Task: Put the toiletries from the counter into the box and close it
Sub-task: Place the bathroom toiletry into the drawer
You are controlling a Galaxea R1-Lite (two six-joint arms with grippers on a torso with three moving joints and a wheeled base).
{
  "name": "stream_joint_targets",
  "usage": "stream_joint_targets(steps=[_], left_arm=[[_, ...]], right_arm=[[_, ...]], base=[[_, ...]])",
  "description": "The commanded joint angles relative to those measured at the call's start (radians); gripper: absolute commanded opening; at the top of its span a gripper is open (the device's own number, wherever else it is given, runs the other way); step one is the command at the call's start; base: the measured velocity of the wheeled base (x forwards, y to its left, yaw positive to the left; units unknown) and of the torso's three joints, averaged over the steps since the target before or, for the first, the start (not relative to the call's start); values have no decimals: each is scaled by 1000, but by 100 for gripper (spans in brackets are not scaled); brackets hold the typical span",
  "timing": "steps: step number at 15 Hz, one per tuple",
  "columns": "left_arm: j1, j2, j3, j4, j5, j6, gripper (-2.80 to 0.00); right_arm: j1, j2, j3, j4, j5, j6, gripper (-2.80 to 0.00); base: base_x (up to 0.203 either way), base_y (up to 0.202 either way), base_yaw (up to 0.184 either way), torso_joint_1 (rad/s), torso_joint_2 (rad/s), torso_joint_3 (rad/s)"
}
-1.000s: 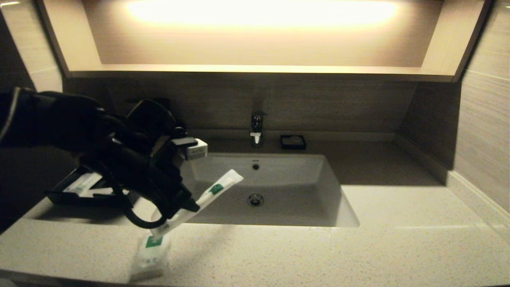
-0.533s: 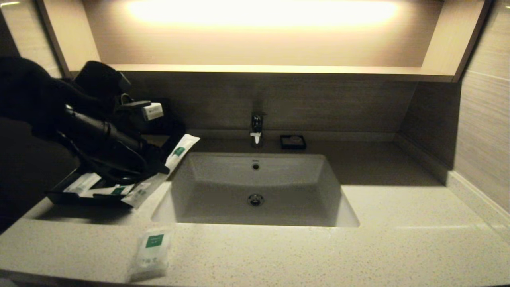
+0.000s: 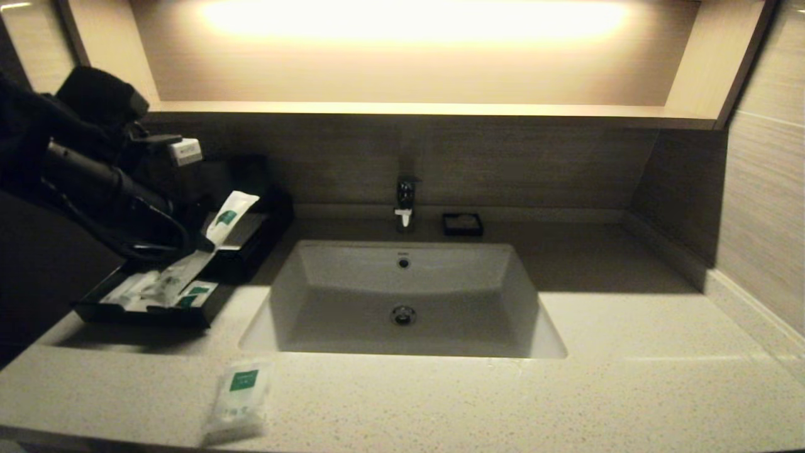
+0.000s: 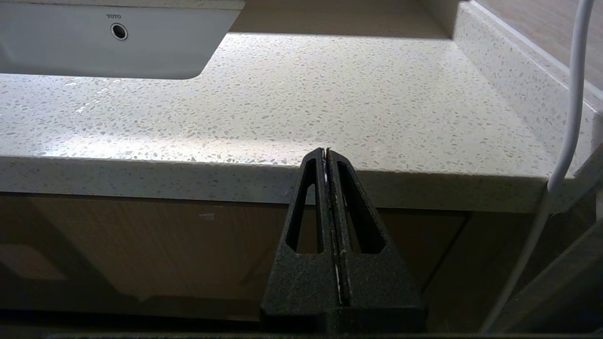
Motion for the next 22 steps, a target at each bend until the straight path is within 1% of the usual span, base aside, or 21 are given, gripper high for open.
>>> stream_joint_targets(steps=[1,3,6,9,11,14,18,19,22], left_arm=[[66,31,-73,58,-1,3,-280],[113,52,-112,104,0,6,-280],[177,99,-174,139,-1,24,-280],[234,165,-275,206,0,50,-280],[269,181,-279,225,0,91,-280],[312,215,-279,218,0,134,-280],[328,230,-275,234,0,144,-280],[328,225,-275,252,0,155,-280],[328,225,-275,323,0,220,-280]], right_arm=[[0,0,2,0,1,0,-280],[0,-1,2,0,1,0,-280],[0,1,2,0,1,0,-280],[0,0,2,0,1,0,-280],[0,1,2,0,1,0,-280],[0,-1,2,0,1,0,-280],[0,-1,2,0,1,0,-280],[0,0,2,0,1,0,-280],[0,0,2,0,1,0,-280]], base=[[0,0,0,0,0,0],[0,0,0,0,0,0],[0,0,0,0,0,0],[0,0,0,0,0,0],[0,0,0,0,0,0],[0,0,0,0,0,0],[0,0,0,0,0,0],[0,0,0,0,0,0],[0,0,0,0,0,0]])
